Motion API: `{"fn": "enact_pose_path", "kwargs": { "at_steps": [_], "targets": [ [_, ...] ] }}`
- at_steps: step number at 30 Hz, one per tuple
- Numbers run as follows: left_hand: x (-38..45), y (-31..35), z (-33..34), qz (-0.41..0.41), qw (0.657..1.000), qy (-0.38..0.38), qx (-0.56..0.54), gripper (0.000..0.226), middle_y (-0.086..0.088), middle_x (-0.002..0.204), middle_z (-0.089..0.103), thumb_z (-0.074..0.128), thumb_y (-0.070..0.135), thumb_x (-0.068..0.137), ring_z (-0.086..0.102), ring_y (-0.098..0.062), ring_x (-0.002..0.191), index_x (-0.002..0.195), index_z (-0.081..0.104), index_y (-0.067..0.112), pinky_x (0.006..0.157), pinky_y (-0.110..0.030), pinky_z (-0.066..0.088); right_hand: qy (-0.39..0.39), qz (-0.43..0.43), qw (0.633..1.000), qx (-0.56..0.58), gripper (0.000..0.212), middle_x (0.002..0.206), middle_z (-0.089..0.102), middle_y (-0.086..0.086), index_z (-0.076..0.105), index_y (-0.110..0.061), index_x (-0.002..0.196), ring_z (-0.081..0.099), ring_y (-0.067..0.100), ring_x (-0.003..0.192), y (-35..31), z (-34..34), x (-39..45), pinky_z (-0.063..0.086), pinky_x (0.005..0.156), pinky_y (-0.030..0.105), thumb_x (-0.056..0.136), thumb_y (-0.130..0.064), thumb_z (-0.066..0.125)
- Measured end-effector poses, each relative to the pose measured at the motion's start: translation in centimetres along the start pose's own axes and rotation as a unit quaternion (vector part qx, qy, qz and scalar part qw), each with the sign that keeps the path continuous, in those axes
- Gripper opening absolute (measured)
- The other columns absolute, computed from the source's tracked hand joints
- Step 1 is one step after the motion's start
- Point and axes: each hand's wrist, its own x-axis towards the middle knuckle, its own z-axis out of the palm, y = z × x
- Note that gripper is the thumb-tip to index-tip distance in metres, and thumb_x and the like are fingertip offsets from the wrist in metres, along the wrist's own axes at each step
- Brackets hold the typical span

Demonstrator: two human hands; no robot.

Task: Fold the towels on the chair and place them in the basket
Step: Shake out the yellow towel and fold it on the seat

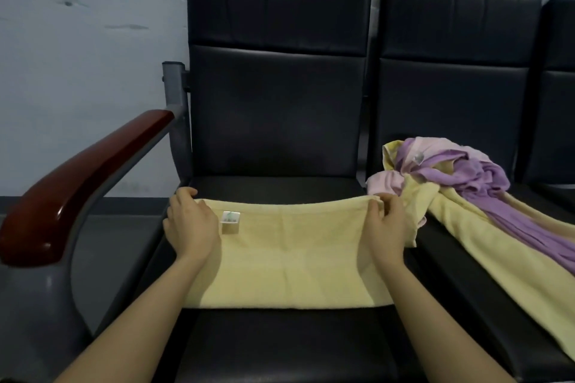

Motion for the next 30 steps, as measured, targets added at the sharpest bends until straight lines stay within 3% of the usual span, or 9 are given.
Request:
{"fn": "enact_pose_path", "kwargs": {
  "at_steps": [4,6,9,13,16,18,20,26,30],
  "targets": [
    [1.6,-0.5,1.9,0.017,0.999,-0.019,0.047,0.023,-0.013,0.126,0.053,0.049,0.012,0.096,0.048,-0.032,0.116,0.118,0.051,0.011,0.098,-0.043,0.035,-0.068,0.047,0.995,-0.053,0.02,0.104,0.063,0.007,0.059,-0.011,0.109,0.058,0.026,0.103,2.4,2.3,2.8,0.047,0.085,0.039,0.094,-0.015,0.047],
    [1.9,-0.8,2.6,0.021,0.993,-0.058,0.101,0.033,-0.012,0.13,0.05,0.055,0.019,0.094,0.042,-0.032,0.121,0.126,0.049,0.013,0.102,-0.044,0.032,-0.153,0.067,0.973,-0.161,0.034,0.126,0.058,0.01,0.054,-0.013,0.128,0.051,0.03,0.12,3.3,3.0,3.2,0.041,0.1,0.045,0.094,-0.02,0.05],
    [1.1,-1.1,3.2,0.08,0.974,-0.124,0.173,0.052,-0.01,0.141,0.04,0.059,0.032,0.091,0.031,-0.03,0.131,0.137,0.042,0.016,0.108,-0.043,0.024,-0.239,-0.011,0.917,-0.319,0.052,0.15,0.038,0.005,0.039,-0.015,0.145,0.033,0.027,0.137,3.9,3.7,1.9,0.027,0.111,0.042,0.096,-0.024,0.053],
    [-1.4,-0.5,3.1,0.215,0.944,-0.184,0.167,0.042,-0.001,0.148,0.033,0.046,0.037,0.096,0.023,-0.022,0.136,0.135,0.048,0.021,0.109,-0.039,0.016,-0.297,-0.139,0.894,-0.304,0.046,0.154,0.033,0.002,0.043,-0.018,0.143,0.031,0.019,0.14,3.4,4.2,-1.2,0.022,0.114,0.035,0.098,-0.027,0.049],
    [-3.3,0.1,2.5,0.274,0.888,-0.308,0.204,0.046,0.001,0.158,0.018,0.034,0.043,0.099,0.011,-0.02,0.143,0.142,0.039,0.024,0.113,-0.039,0.01,-0.393,-0.188,0.847,-0.303,0.051,0.159,0.021,-0.003,0.036,-0.025,0.147,0.022,0.016,0.145,2.6,3.9,-2.8,0.019,0.116,0.032,0.099,-0.04,0.044],
    [-4.5,-0.2,1.9,0.248,0.824,-0.424,0.282,0.058,0.001,0.161,-0.004,0.021,0.051,0.1,-0.005,-0.022,0.147,0.152,0.014,0.027,0.116,-0.043,0.003,-0.454,-0.19,0.8,-0.342,0.053,0.161,0.01,-0.008,0.025,-0.031,0.151,0.01,0.014,0.148,2.5,3.2,-3.5,0.01,0.118,0.032,0.101,-0.046,0.034],
    [-5.5,-1.0,1.1,0.211,0.796,-0.468,0.321,0.061,0.004,0.159,-0.018,0.011,0.055,0.099,-0.017,-0.022,0.146,0.152,-0.007,0.032,0.117,-0.047,-0.006,-0.479,-0.183,0.774,-0.372,0.053,0.161,0.005,-0.011,0.017,-0.035,0.152,0.003,0.011,0.148,2.6,2.3,-4.4,0.003,0.118,0.031,0.102,-0.049,0.025],
    [-7.9,-2.0,-1.8,0.221,0.793,-0.47,0.32,0.061,0.004,0.159,-0.016,0.01,0.055,0.098,-0.016,-0.022,0.146,0.152,-0.007,0.032,0.117,-0.048,-0.007,-0.476,-0.17,0.778,-0.373,0.051,0.16,0.015,-0.009,0.026,-0.033,0.15,0.009,0.015,0.148,1.1,0.5,-7.3,0.007,0.119,0.036,0.101,-0.047,0.031],
    [-8.1,-2.0,-3.4,0.207,0.877,-0.339,0.271,0.064,-0.008,0.153,0.023,0.024,0.057,0.096,0.018,-0.027,0.14,0.145,0.027,0.017,0.111,-0.042,0.014,-0.471,-0.126,0.808,-0.332,0.048,0.159,0.018,-0.007,0.032,-0.031,0.148,0.013,0.018,0.146,0.2,0.8,-8.3,0.007,0.117,0.038,0.102,-0.044,0.032]
  ]
}}
